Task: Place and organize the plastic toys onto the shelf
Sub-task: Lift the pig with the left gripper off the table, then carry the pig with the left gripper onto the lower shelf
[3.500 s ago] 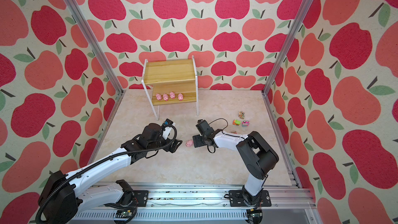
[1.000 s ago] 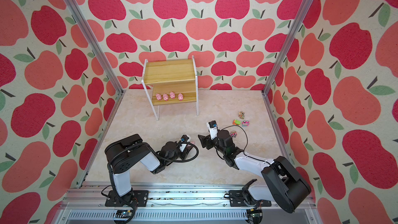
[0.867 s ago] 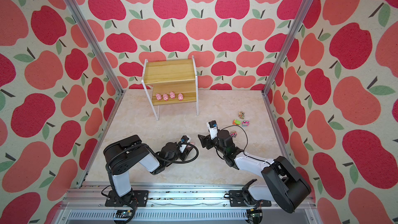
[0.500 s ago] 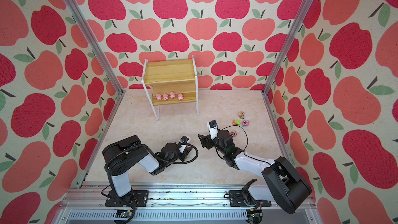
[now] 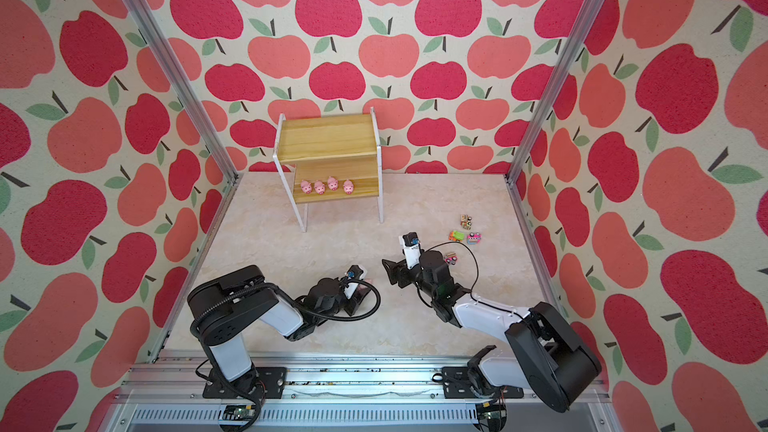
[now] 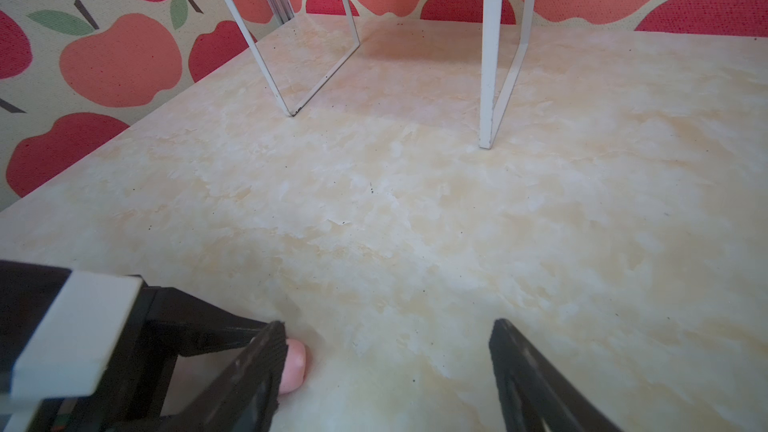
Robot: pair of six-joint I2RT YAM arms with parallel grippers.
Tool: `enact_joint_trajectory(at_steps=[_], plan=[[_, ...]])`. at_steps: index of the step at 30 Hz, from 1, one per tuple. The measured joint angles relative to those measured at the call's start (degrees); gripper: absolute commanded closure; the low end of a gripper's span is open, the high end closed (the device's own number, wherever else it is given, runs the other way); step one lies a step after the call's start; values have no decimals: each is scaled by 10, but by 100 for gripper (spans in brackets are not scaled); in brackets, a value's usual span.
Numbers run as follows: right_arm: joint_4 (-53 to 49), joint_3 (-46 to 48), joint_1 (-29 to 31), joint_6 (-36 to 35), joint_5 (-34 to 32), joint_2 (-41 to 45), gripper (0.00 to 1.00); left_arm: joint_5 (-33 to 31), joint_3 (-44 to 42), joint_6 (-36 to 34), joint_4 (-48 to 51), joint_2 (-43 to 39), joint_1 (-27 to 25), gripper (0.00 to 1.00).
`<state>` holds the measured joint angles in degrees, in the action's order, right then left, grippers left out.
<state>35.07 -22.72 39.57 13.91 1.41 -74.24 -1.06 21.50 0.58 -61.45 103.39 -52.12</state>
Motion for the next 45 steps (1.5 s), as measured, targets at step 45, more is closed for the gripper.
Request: enact_joint_trajectory(at_steps=[45], plan=[[-5,2,0,-9,-14,41,20,-107,123,40,239,-149,15,75]])
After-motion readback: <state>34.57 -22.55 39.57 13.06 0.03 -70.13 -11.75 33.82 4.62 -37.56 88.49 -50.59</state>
